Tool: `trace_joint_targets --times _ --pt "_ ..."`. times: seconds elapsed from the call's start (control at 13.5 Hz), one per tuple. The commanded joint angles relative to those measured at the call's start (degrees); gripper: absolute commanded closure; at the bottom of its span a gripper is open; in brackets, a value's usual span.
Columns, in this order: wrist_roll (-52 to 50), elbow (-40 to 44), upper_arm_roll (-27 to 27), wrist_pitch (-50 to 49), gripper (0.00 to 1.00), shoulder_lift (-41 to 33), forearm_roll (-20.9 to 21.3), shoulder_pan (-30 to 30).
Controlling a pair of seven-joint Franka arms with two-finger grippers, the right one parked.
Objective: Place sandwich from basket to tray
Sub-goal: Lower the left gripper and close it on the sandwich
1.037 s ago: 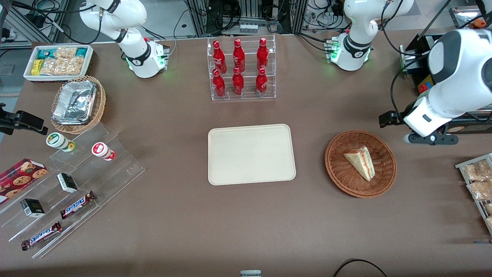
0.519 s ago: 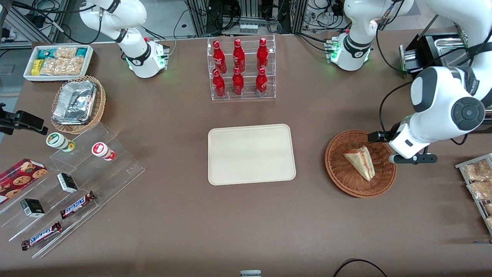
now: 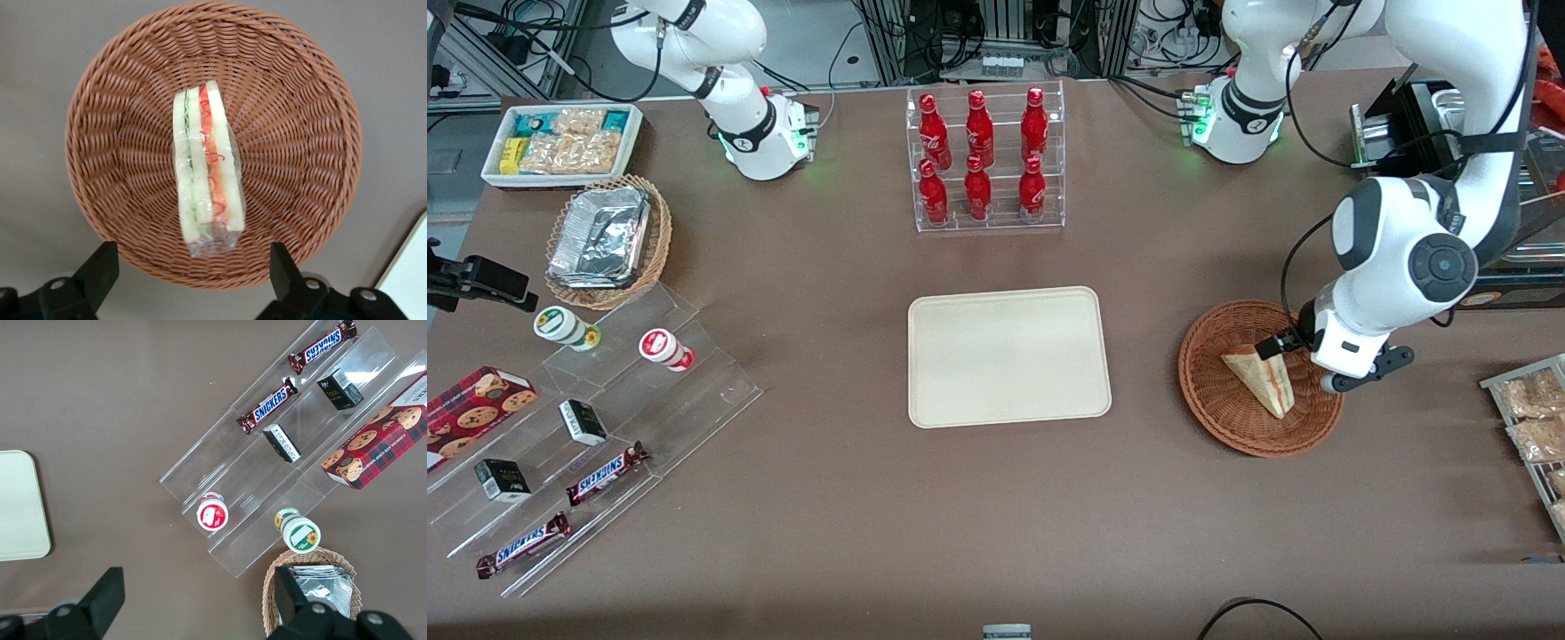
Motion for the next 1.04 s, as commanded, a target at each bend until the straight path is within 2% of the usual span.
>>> trace_joint_targets --times 0.0,0.96 --pt "-7.53 -4.65 0.21 5.76 0.00 -2.15 1.02 -1.18" --pt "-13.52 -7.04 0.47 15.09 0.00 2.33 1.02 -0.92"
